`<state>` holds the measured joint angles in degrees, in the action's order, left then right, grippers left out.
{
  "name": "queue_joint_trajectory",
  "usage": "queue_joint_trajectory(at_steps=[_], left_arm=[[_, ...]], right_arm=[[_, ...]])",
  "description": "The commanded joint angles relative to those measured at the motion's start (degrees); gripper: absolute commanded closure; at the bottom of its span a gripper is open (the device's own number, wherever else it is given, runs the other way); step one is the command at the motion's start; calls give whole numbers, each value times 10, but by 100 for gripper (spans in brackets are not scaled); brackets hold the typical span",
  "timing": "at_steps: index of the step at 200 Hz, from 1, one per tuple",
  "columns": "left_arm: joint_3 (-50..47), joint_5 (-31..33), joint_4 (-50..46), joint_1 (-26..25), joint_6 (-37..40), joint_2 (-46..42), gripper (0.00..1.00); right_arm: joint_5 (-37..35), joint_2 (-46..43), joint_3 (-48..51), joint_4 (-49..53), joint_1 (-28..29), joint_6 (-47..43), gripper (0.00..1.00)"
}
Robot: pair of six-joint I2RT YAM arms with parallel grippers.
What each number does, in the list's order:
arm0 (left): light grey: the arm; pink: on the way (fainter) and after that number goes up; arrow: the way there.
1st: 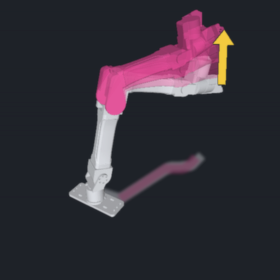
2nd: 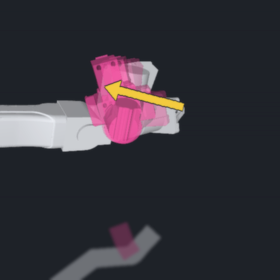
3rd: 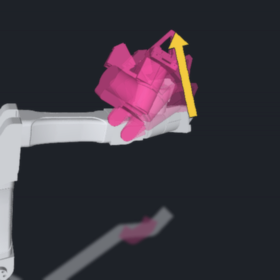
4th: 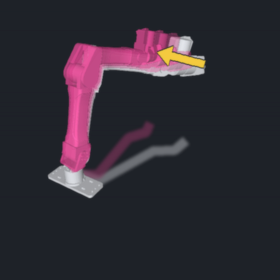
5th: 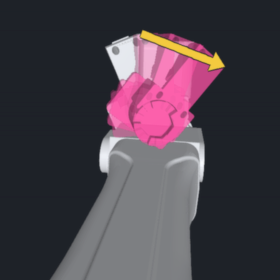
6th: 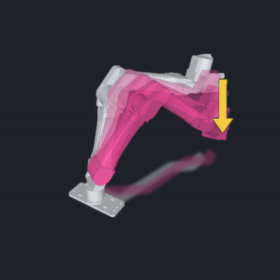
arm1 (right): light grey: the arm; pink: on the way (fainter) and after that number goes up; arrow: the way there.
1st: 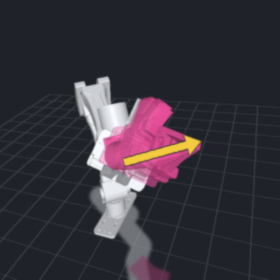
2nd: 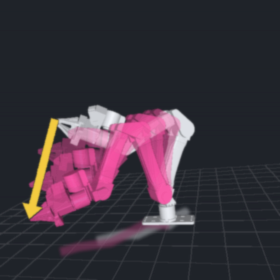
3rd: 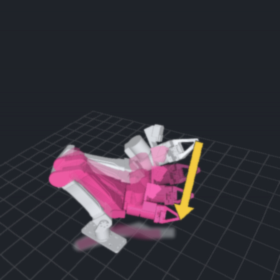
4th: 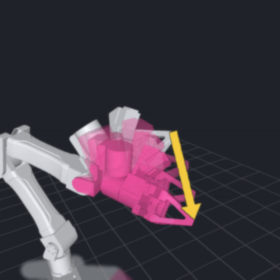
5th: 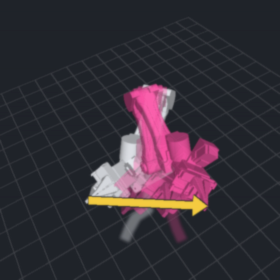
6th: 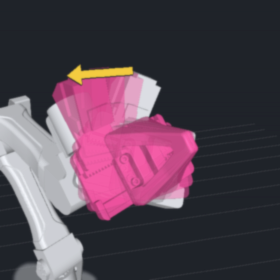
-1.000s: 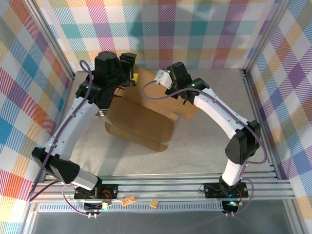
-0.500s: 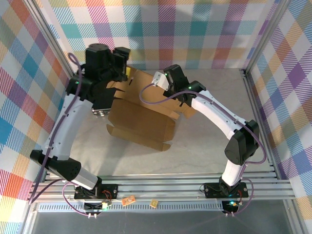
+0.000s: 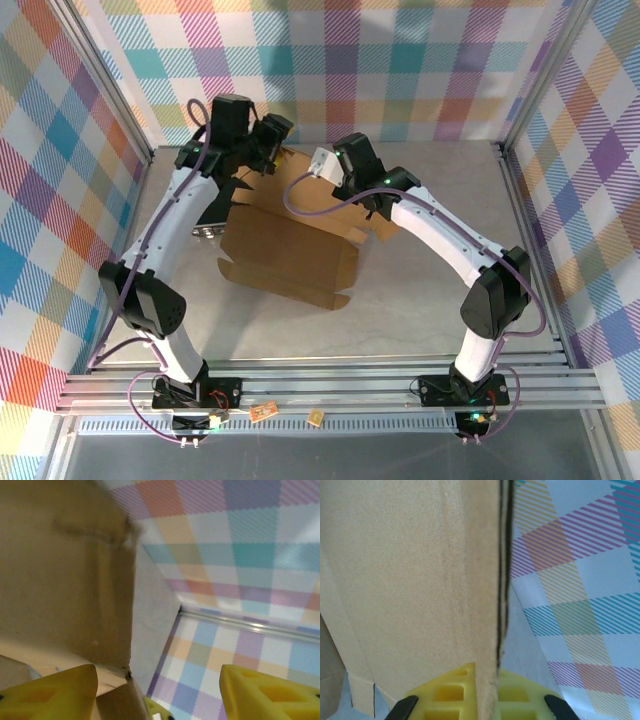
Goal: Fold the paper box
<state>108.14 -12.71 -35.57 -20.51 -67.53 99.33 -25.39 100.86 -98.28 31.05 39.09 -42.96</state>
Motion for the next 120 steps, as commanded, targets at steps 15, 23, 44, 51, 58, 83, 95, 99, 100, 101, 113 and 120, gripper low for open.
queue_joint_trajectory(at_steps=[15, 23, 44, 51, 58, 83, 95, 99, 100, 101, 113, 120], left_arm=[[-20, -21, 3, -8, 28, -40, 40], [-25, -21, 6, -8, 27, -43, 43], [-25, -23, 2, -8, 29, -46, 57], [-24, -23, -2, -8, 31, -48, 62], [-23, -21, -8, -7, 35, -51, 66], [-26, -12, -31, -4, 49, -64, 86], [-32, -15, -35, -1, 52, -69, 96], [-35, -15, -36, 0, 53, -71, 98], [-36, -15, -36, 1, 53, -71, 99], [-36, -15, -36, 1, 53, -72, 100], [-45, -11, -37, 4, 54, -79, 100], [-55, -8, -31, 7, 53, -85, 100]], right_arm=[[-7, -16, -2, -26, 5, -6, 100], [-9, -16, -1, -27, 6, -8, 100], [-16, -17, 4, -34, 8, -11, 100], [-18, -17, 5, -36, 10, -12, 100], [-21, -17, 5, -37, 10, -12, 100], [-29, -19, 5, -44, 14, -13, 100], [-34, -19, 5, -47, 15, -13, 100], [-35, -20, 5, -48, 15, -12, 100], [-35, -20, 5, -48, 16, -12, 100], [-36, -20, 5, -47, 16, -11, 100], [-40, -22, 3, -49, 16, -3, 100], [-45, -23, -1, -47, 16, 13, 92]])
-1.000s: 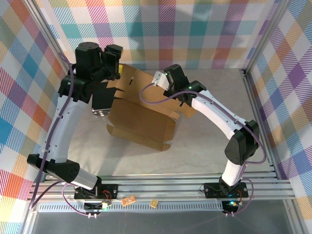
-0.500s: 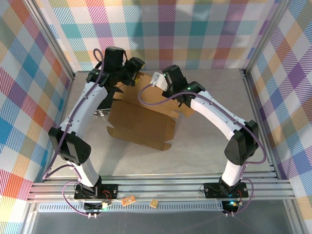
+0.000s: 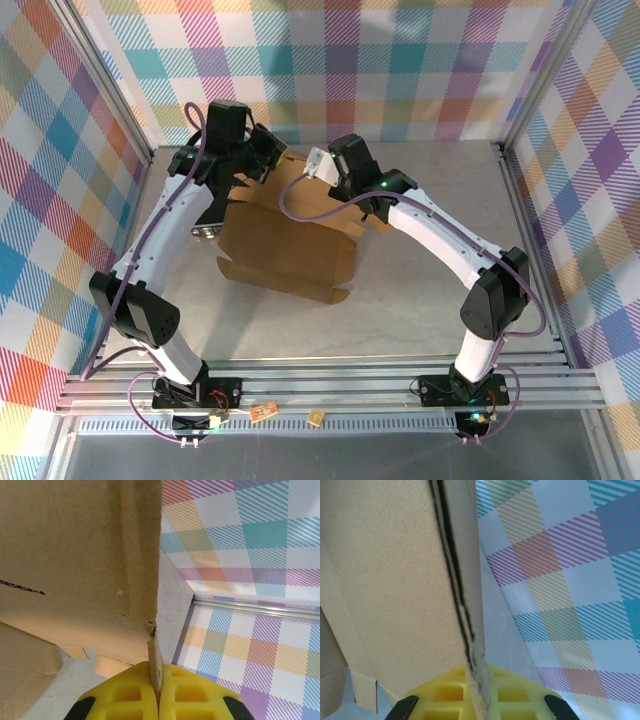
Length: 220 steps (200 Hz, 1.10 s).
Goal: Fold the paper box
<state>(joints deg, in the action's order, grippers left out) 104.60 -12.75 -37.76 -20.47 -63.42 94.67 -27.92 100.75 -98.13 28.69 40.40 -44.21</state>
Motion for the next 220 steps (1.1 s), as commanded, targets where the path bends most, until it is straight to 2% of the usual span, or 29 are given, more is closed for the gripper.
queue_joint_trajectory(at_steps=[1, 15, 28, 44, 66, 85, 97, 111, 125, 142, 171, 189, 220], left_arm=[[-21, -8, -7, 7, 11, -39, 100], [-49, -3, 20, 11, 0, -51, 100], [-86, 2, 62, 14, -19, -65, 100], [-141, 8, 118, 19, -52, -82, 100], [-194, 23, 174, 19, -85, -103, 100], [-225, 30, 205, 19, -99, -115, 100], [-235, 31, 213, 19, -100, -119, 100], [-239, 29, 211, 18, -101, -123, 100], [-246, 23, 213, 18, -103, -124, 100], [-259, 21, 213, 17, -107, -130, 100], [-276, 19, 213, 17, -112, -140, 100], [-282, 16, 213, 17, -114, -144, 100], [-288, 13, 213, 18, -115, -148, 100]], right_arm=[[-20, -23, -5, -23, 2, 29, 91], [-19, -32, -31, 7, 3, 111, 67], [1, -53, -64, 68, 3, 240, 53], [38, -102, -66, 138, 3, 476, 43], [95, -201, 19, 159, 2, 819, 33], [158, -285, 166, 42, 2, 1076, 33], [156, -320, 265, -70, 3, 1217, 33], [149, -320, 325, -161, 1, 1354, 32], [164, -290, 328, -210, 0, 1414, 31], [179, -251, 312, -239, 1, 1447, 31], [152, -204, 318, -301, 0, 1493, 32], [143, -178, 316, -353, -4, 1491, 36], [162, -149, 289, -358, -6, 1475, 44]])
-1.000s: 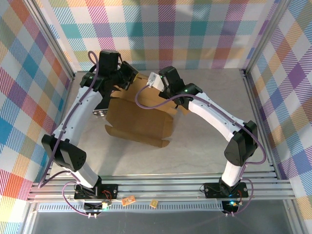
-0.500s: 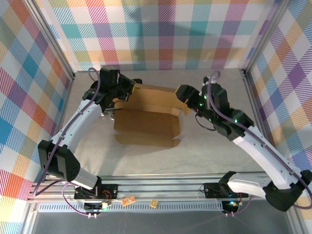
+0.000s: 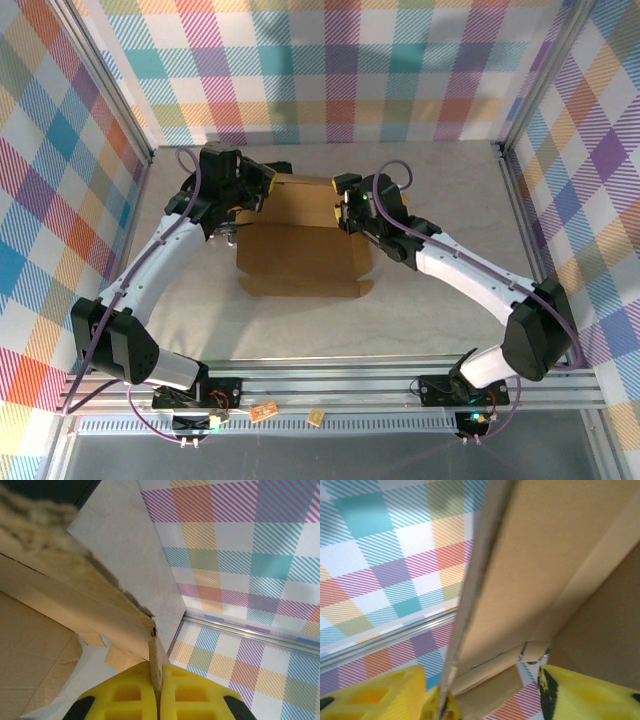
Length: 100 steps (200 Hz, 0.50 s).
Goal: Fold the paper box
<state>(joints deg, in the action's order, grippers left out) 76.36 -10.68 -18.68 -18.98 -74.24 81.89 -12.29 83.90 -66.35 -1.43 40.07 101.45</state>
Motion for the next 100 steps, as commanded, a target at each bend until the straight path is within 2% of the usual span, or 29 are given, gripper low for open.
queue_joint_trajectory(at_steps=[1, 60, 69, 79, 81, 89, 100], left_arm=[[-6, -7, 22, 3, -6, -20, 100], [4, -15, 22, 2, -10, -21, 100], [4, -19, 22, 2, -9, -22, 100], [5, -27, 17, 3, -2, -25, 100], [7, -29, 15, 4, 2, -26, 97], [14, -36, -4, 13, 23, -30, 74], [40, -41, -62, 32, 78, -42, 46]], right_arm=[[6, 21, -29, -57, -3, 18, 44], [5, 103, -55, -111, -24, 29, 64], [-2, 109, -64, -111, -27, 27, 71], [-6, 109, -75, -105, -32, 22, 86], [-5, 108, -78, -99, -33, 21, 89], [0, 99, -92, -53, -39, 22, 100], [3, 80, -120, 55, -47, 30, 100]])
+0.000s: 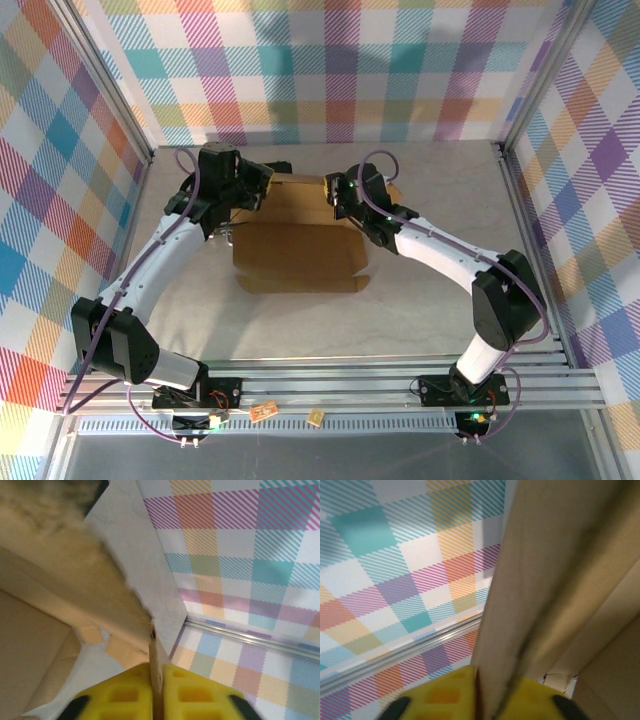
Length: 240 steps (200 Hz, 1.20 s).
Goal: Fold the paper box
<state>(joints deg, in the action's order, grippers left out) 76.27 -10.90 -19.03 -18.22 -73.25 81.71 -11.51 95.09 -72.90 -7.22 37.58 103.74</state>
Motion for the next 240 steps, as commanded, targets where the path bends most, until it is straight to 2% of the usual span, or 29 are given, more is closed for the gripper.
queue_joint_trajectory(at_steps=[1, 6, 12, 24, 41, 55, 71, 89, 120, 138, 172, 205, 240], left_arm=[[44, -38, -65, 26, 76, -41, 44], [61, -29, -107, 33, 116, -47, 35], [83, -8, -164, 38, 174, -54, 32], [107, 33, -254, 41, 279, -68, 31], [53, 34, -282, 40, 345, -104, 34], [-29, 7, -249, 30, 358, -148, 37], [-117, 29, -206, -12, 378, -202, 40], [-211, 70, -155, -56, 395, -250, 40], [-335, 92, 16, -80, 440, -278, 32], [-382, 102, 145, -81, 478, -256, 30], [-403, 76, 291, -81, 566, -152, 28], [-358, 78, 320, -82, 608, -55, 25], [-331, 76, 368, -81, 602, 19, 25]], right_arm=[[-4, -34, -58, 122, -23, 7, 100], [-7, -42, -71, 167, -26, 5, 100], [-9, -49, -84, 213, -31, 3, 100], [-4, -60, -98, 268, -40, 7, 100], [12, -64, -115, 319, -52, 24, 100], [41, -52, -165, 410, -65, 37, 100], [78, -27, -227, 500, -83, 51, 100], [105, -14, -259, 538, -96, 69, 100], [109, -6, -299, 583, -106, 69, 100], [116, 4, -325, 615, -115, 70, 100], [141, 11, -327, 621, -131, 73, 100], [148, 9, -322, 628, -142, 72, 100], [165, 11, -308, 624, -148, 75, 100]])
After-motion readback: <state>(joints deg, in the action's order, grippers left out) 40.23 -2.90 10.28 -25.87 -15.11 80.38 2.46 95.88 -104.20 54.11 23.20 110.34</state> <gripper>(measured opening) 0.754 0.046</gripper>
